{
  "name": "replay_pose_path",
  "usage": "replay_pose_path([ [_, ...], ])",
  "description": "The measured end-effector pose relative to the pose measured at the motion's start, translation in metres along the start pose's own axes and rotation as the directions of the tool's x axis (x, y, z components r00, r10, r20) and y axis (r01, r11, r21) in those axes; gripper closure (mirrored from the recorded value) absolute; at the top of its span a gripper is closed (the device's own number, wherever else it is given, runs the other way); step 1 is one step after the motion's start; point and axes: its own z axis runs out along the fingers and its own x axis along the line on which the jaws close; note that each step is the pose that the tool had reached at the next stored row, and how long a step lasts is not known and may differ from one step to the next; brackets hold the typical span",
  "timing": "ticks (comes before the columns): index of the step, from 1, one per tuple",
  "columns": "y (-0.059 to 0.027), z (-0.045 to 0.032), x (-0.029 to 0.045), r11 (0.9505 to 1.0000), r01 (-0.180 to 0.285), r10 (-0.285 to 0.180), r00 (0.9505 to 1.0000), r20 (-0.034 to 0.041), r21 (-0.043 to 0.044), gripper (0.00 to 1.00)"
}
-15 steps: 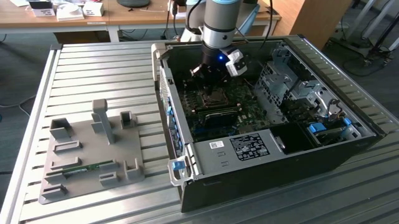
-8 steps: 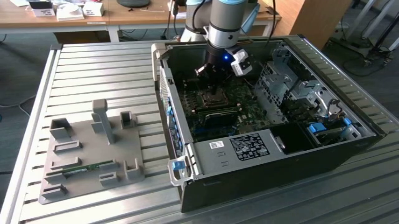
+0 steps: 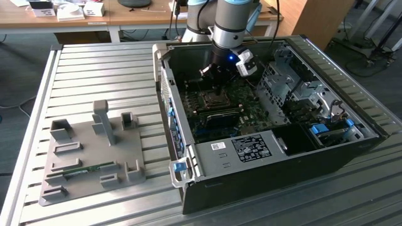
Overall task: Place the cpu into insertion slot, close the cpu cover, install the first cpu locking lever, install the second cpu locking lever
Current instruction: 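Close the cpu cover, then install the first cpu locking lever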
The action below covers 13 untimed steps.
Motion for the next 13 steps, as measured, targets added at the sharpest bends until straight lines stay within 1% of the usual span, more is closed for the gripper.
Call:
replay_pose_path([
  [3, 0.0, -0.0001, -0.0022, 1.0, 0.0, 0.0, 1.0, 0.0, 0.0, 0.89],
  [13, 0.0001, -0.0032, -0.0023, 1.0, 0.0, 0.0, 1.0, 0.0, 0.0, 0.89],
])
